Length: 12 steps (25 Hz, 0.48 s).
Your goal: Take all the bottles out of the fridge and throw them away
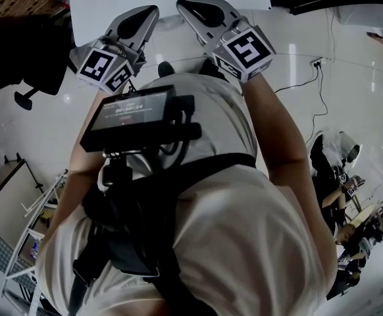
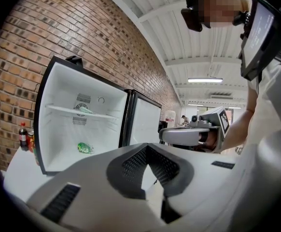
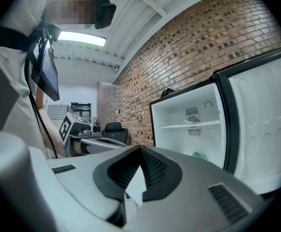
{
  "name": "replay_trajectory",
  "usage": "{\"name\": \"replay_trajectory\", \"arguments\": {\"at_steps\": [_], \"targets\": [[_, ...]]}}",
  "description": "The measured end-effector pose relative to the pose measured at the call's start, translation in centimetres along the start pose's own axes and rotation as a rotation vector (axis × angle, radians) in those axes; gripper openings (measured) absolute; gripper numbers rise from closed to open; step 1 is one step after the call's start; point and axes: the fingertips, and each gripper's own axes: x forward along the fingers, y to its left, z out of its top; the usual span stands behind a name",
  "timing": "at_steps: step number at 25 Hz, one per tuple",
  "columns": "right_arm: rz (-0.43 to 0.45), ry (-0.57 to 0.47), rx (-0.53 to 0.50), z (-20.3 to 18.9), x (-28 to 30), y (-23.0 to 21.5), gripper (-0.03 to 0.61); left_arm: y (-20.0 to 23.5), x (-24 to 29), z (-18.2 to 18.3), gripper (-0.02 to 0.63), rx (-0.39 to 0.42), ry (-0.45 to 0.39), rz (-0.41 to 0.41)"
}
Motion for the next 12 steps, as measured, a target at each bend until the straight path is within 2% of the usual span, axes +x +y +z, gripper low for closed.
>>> {"name": "replay_trajectory", "arguments": {"at_steps": [2, 6, 12], "targets": [[0.002, -0.003, -0.003, 0.06, 0.08, -0.09, 0.003, 0.08, -0.07, 0.20, 0.003, 0.010, -0.011, 0.002], [0.003, 0.004, 0.000, -0.19, -0.19, 0.19, 0.003, -0.38, -0.22, 0.12, 0.017, -0.039, -0.029, -0.011], [0.005, -0.004, 0.010, -0.27, -0.35, -0.17, 0.003, -0.67, 0.61, -0.03, 0.014, -0.002, -0.005, -0.015]]}}
